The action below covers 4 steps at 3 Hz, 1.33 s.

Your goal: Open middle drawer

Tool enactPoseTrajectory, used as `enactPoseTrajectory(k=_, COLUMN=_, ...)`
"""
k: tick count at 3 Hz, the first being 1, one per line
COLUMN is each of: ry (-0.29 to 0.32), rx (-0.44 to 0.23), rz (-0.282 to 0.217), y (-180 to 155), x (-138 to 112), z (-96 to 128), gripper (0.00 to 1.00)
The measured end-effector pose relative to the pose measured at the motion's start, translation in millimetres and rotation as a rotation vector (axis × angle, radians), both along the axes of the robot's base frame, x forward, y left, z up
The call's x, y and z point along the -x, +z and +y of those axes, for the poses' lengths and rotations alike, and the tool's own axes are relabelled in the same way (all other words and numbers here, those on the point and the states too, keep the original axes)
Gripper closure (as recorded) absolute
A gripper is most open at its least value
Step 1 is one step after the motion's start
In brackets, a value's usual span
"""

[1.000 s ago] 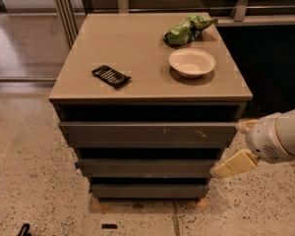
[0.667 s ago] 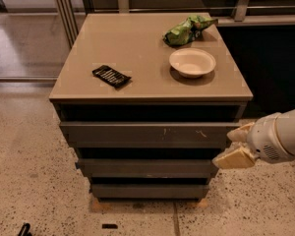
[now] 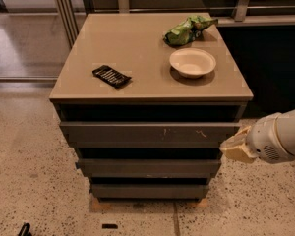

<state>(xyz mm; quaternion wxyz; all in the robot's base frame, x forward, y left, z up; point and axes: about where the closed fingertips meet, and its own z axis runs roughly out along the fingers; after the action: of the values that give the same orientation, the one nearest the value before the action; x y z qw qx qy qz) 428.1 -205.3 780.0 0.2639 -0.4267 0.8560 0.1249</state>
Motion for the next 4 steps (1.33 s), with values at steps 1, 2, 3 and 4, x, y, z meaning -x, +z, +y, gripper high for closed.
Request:
enactPoseTrajectory(k=1, ry=-0.069, rx=-0.041, rz=-0.001, y=-28.8, x=0.7, z=-3.6, gripper=1.00)
enactPoseTrajectory(k=2, ry=-0.184, rx=-0.084, rz=0.046, y=-96.0, x=20.1, z=-0.2, gripper=1.00)
enactPoseTrajectory(k=3, ry=-0.301, rx=-0.112, rz=0.105, y=-167.1, x=28.0, z=1.0, gripper=1.00)
enactPoseTrajectory(k=4, ry=-0.401, rx=-0.130, rz=0.088, y=-210.1, x=3.1, z=-5.7, gripper=1.00)
